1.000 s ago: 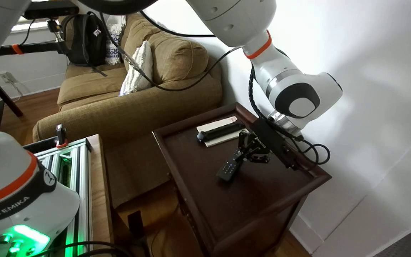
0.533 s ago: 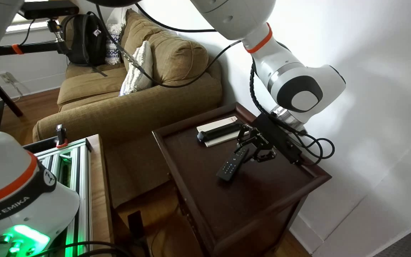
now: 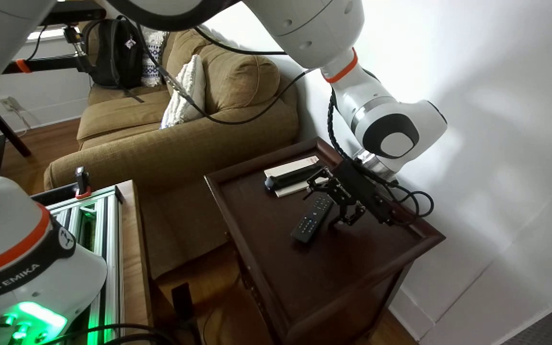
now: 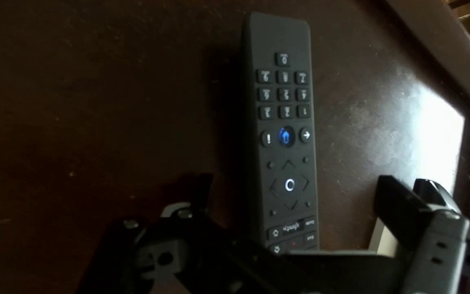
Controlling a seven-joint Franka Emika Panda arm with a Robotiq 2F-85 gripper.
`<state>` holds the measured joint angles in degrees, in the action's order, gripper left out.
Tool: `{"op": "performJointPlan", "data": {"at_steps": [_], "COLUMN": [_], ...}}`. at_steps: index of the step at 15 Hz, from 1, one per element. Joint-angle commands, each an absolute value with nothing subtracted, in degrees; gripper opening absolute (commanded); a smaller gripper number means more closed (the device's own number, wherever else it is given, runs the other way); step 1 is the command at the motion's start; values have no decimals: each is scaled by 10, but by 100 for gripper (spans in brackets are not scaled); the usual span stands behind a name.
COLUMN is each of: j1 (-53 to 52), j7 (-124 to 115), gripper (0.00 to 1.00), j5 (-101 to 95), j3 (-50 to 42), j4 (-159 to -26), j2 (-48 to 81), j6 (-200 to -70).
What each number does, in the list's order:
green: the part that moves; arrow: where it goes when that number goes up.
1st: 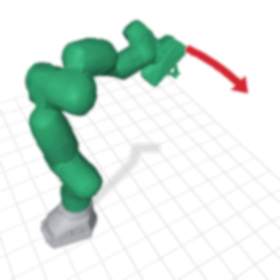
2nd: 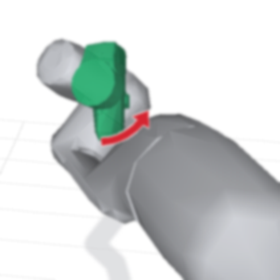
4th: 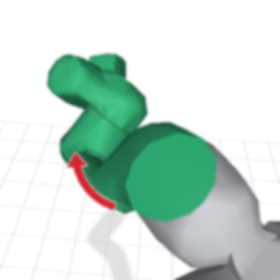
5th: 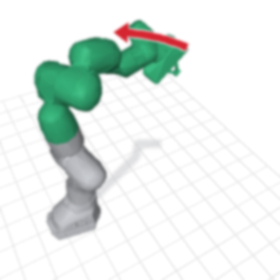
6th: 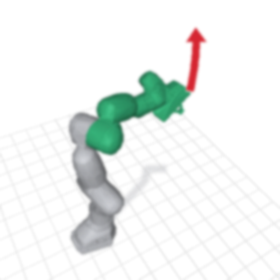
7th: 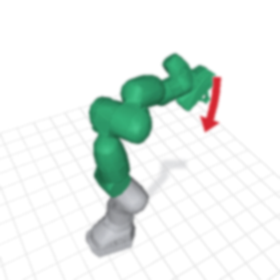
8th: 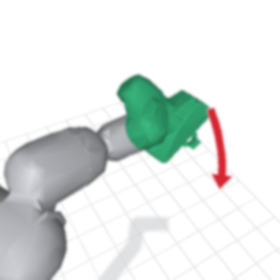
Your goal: Turn the black remote over
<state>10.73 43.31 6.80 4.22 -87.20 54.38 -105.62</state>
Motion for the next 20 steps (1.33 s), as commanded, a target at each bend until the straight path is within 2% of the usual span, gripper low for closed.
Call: {"op": "performJointPlan", "data": {"at_steps": [1,2,3,4,10,13,16,17,20], "j1": [101,99,98,98,94,92,94,96,102], "j7": [431,429,430,429,425,422,426,426,418], "gripper": [100,100,92,74,29,23,0,5,4], "j5": [50,47,43,41,31,29,31,34,38], "j3": [45,44,44,44,43,43,44,45,41], "j4": [-844,-842,-840,-839,-828,-824,-821,-821,-831], "j2": [576,579,582,584,593,595,590,587,572], "j6": [-1052,-1050,-1048,-1047,-1046,-1036,-1018,-1014,-1009]}}
